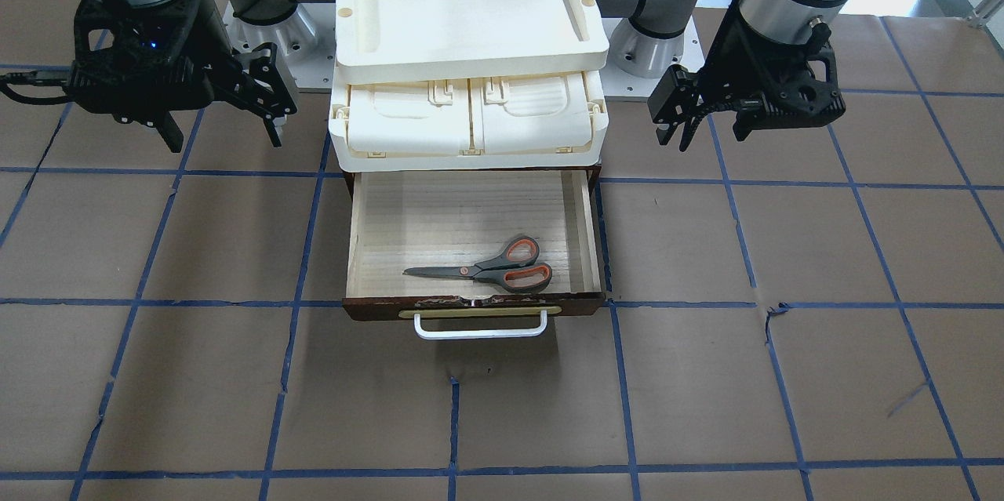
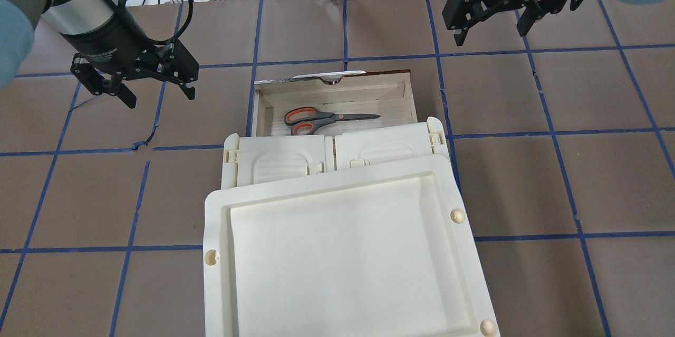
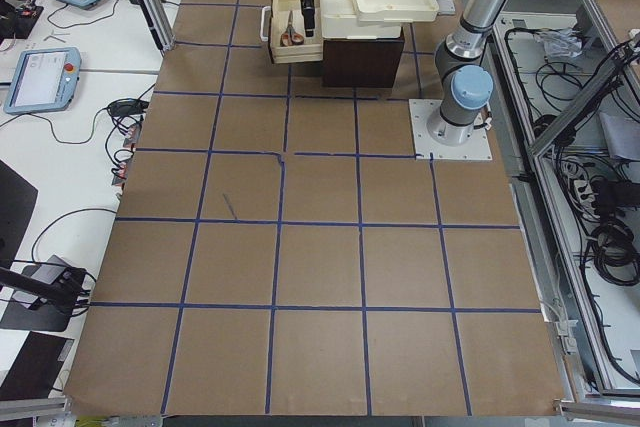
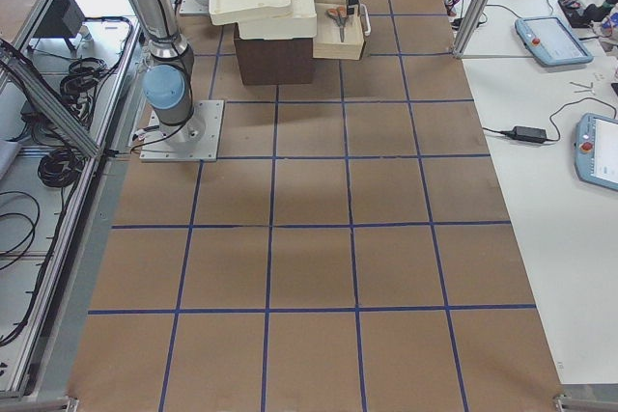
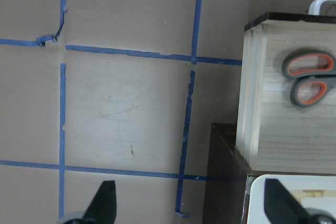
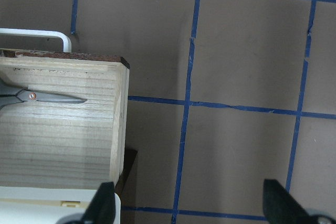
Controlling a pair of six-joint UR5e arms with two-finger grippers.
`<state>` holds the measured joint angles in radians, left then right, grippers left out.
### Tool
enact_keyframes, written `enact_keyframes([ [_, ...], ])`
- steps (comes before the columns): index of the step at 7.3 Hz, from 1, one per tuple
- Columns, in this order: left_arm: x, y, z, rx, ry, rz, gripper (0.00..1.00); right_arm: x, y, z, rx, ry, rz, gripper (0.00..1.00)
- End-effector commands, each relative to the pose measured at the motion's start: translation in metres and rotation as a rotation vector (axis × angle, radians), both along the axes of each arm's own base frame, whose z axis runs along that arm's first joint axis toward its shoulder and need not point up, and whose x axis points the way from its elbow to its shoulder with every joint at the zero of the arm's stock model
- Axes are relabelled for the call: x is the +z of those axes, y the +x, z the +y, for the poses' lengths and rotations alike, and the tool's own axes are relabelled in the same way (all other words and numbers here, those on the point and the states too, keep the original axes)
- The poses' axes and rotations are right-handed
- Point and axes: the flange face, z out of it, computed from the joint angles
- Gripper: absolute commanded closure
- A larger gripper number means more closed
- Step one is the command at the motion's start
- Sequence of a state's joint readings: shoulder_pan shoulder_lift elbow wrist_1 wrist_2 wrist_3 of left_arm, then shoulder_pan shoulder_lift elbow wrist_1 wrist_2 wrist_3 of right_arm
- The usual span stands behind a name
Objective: Put scissors in drawer and close it
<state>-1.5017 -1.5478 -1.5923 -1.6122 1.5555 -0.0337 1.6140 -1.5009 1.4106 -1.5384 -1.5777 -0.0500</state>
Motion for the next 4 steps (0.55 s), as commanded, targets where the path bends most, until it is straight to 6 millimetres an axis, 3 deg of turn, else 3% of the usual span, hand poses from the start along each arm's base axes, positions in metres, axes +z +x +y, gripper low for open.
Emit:
enact_keyframes([
  [1,0.0,0.0,0.0,0.0,0.0,0.0,0.0,-0.015,-0.005,0.003,-0.018,0.028,-0.012,0.0],
  [3,0.0,0.0,0.0,0.0,0.0,0.0,0.0,-0.009,-0.008,0.011,-0.025,0.015,-0.008,0.0],
  [4,0.0,0.0,0.0,0.0,0.0,0.0,0.0,-0.017,-0.009,0.013,-0.021,0.032,0.002,0.0],
])
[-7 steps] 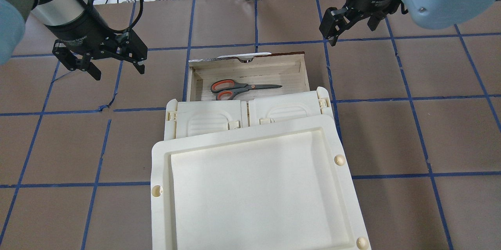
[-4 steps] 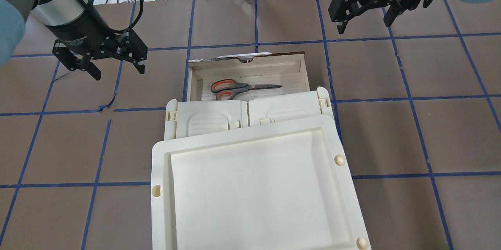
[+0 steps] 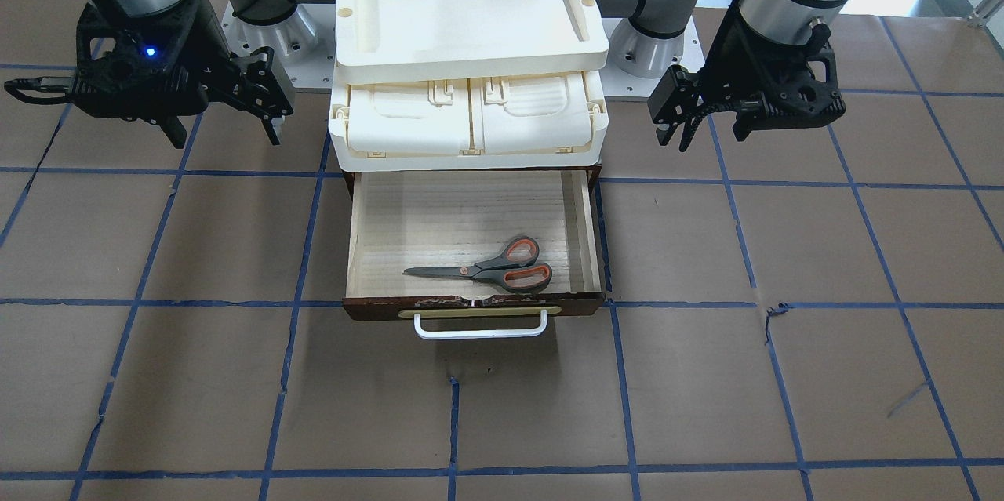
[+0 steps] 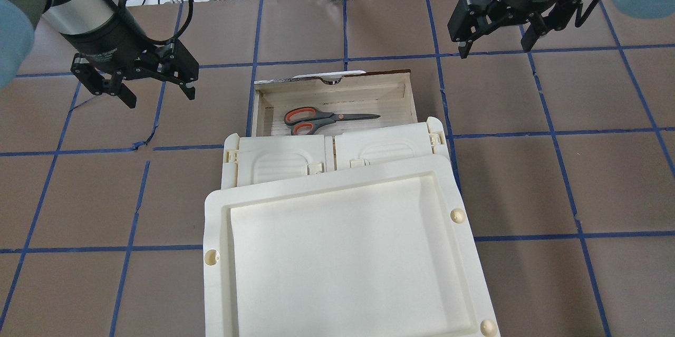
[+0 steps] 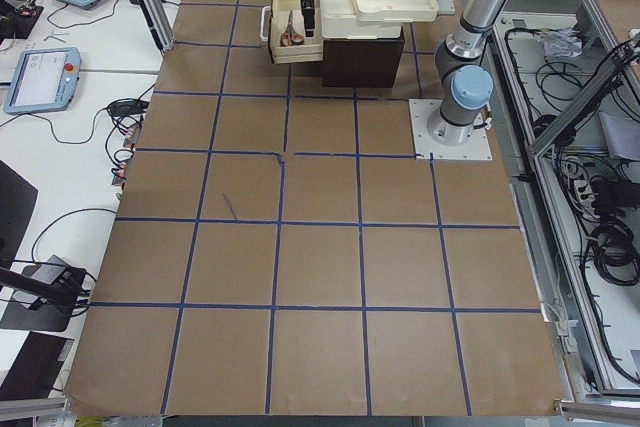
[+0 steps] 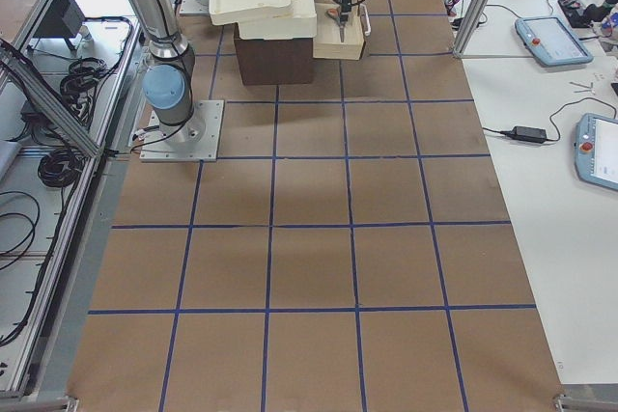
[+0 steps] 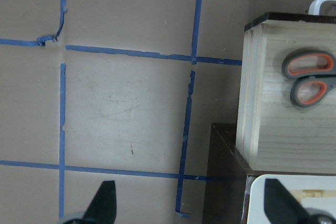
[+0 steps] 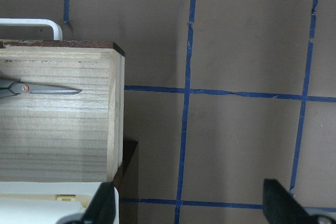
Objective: Put scissors in drawer and close it
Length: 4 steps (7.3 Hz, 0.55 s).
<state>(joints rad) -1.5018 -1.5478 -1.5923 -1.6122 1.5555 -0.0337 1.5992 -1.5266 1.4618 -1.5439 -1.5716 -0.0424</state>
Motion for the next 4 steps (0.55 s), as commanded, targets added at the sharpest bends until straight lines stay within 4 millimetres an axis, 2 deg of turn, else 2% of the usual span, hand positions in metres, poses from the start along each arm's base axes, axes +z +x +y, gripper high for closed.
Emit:
enact_keyframes([
  [1,0.0,0.0,0.0,0.0,0.0,0.0,0.0,-0.0079,-0.001,0.0041,-0.008,0.007,0.013,0.0],
  [4,0.0,0.0,0.0,0.0,0.0,0.0,0.0,-0.0013,0.0025,0.0074,-0.001,-0.005,0.023,0.0],
])
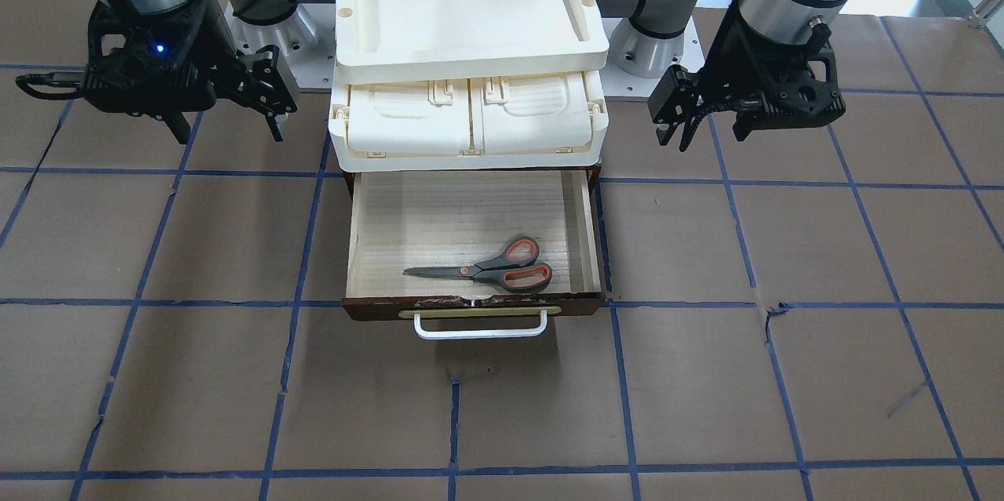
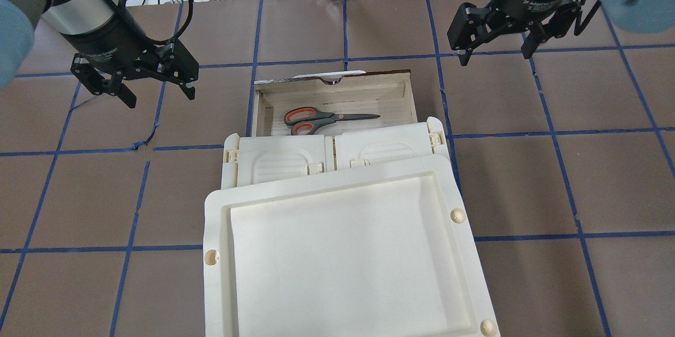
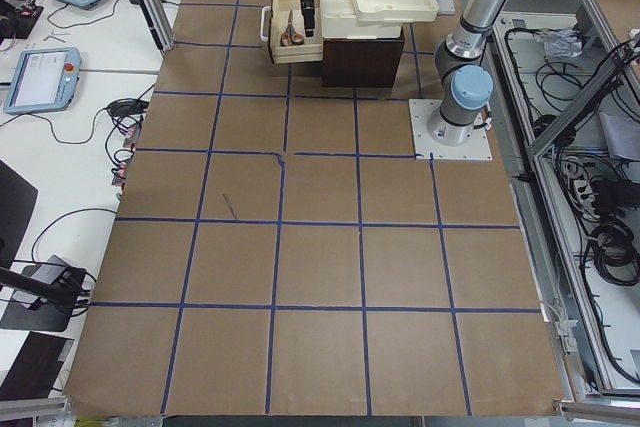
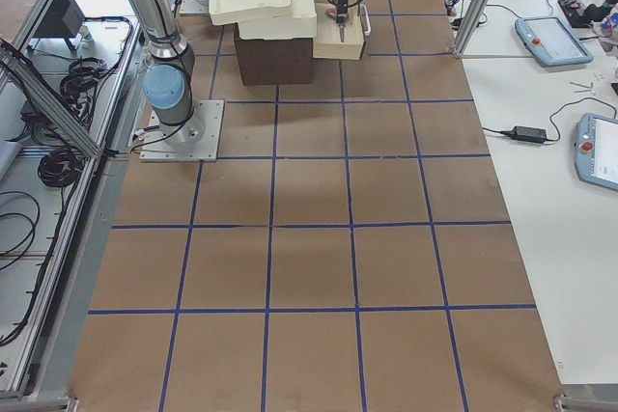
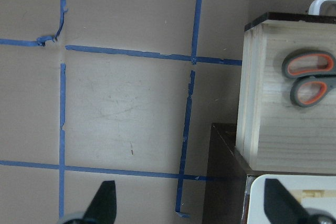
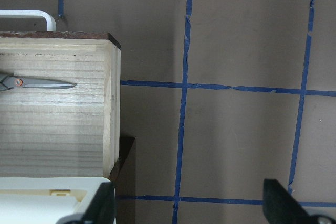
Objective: Put scissors in drawer and close it
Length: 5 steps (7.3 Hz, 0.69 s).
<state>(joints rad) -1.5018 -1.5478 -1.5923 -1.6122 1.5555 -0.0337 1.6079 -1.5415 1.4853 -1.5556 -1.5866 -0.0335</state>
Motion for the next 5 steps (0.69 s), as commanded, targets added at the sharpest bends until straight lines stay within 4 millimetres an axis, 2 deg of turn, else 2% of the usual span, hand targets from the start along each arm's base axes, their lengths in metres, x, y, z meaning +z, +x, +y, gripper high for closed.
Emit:
enact_keyframes([
  [1,0.0,0.0,0.0,0.0,0.0,0.0,0.0,0.0012,-0.0073,-0.0011,-0.015,0.002,0.025,0.0],
  [5,0.0,0.0007,-0.0002,0.002,0.0,0.0,0.0,0.0044,-0.011,-0.0029,-0.05,-0.006,0.015,0.0],
])
